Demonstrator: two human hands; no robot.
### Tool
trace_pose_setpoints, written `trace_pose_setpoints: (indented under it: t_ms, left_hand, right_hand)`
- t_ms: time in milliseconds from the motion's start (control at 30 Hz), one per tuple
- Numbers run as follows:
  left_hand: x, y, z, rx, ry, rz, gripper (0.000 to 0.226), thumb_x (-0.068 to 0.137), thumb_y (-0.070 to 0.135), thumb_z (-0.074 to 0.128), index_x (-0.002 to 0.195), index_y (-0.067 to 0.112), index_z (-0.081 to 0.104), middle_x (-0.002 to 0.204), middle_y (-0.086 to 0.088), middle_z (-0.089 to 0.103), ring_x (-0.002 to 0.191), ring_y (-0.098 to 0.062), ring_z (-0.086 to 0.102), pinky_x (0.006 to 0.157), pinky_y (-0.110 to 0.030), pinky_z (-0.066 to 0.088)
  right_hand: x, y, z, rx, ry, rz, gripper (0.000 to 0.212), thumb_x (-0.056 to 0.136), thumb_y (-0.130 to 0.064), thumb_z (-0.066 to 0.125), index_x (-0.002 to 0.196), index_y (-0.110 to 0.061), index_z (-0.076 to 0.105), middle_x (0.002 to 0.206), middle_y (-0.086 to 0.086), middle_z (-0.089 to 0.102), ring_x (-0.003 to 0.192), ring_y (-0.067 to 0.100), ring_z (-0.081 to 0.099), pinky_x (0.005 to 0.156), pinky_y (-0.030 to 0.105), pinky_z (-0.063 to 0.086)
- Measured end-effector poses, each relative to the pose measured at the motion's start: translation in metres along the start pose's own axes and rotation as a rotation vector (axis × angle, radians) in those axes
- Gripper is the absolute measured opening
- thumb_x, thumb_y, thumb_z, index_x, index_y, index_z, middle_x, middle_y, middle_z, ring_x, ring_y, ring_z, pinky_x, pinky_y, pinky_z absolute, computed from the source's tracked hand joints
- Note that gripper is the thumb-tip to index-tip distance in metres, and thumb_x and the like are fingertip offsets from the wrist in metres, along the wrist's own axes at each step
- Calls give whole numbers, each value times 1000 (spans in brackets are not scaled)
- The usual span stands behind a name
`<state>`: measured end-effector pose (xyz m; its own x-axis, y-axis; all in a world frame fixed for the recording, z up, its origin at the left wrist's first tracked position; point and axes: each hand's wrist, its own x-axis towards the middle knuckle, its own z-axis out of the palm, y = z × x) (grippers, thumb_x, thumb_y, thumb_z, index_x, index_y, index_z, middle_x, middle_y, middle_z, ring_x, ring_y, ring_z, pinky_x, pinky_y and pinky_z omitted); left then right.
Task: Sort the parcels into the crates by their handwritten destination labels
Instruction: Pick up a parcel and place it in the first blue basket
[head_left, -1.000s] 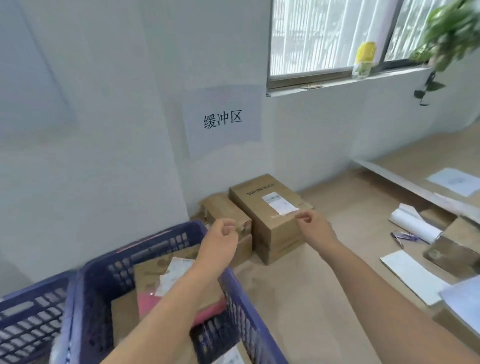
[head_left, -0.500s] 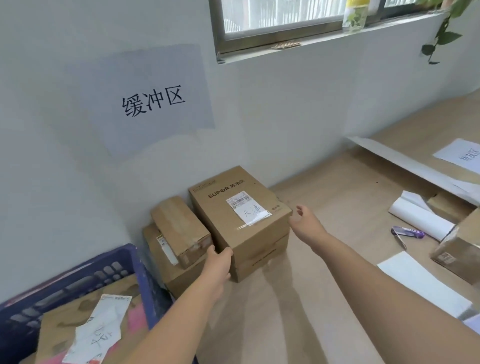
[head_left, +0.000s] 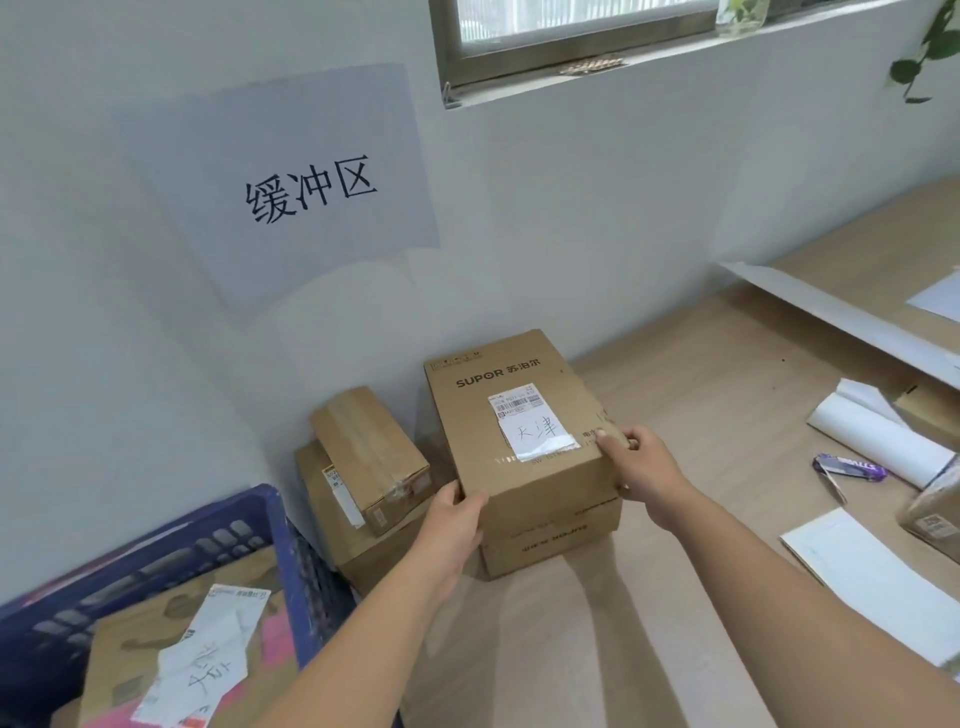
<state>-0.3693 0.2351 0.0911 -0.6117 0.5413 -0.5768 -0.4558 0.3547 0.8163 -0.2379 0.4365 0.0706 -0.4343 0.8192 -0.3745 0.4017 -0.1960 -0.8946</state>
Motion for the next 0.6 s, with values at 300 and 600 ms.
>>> trace_pose_setpoints:
  t_ms: [300, 600]
  left_hand:
    - [-55, 11, -16, 28, -5, 40, 28, 99, 25, 58, 125, 22, 50, 119, -2, 64, 92, -17, 61, 84, -36, 55]
    - [-95, 17, -34, -30, -44, 24, 44, 92, 45, 65, 124, 26, 43, 122, -5, 61, 114, -28, 60, 104, -52, 45]
  right_hand:
    - [-70, -30, -22, 8, 44, -29, 22, 90, -34, 64, 98, -16, 53, 105, 5, 62, 89, 23, 59, 78, 44, 53]
    - [-124, -47, -39, 24, -76, 19, 28, 88, -43, 65, 102, -22, 52, 112, 2, 61, 106, 25, 56, 96, 51, 36]
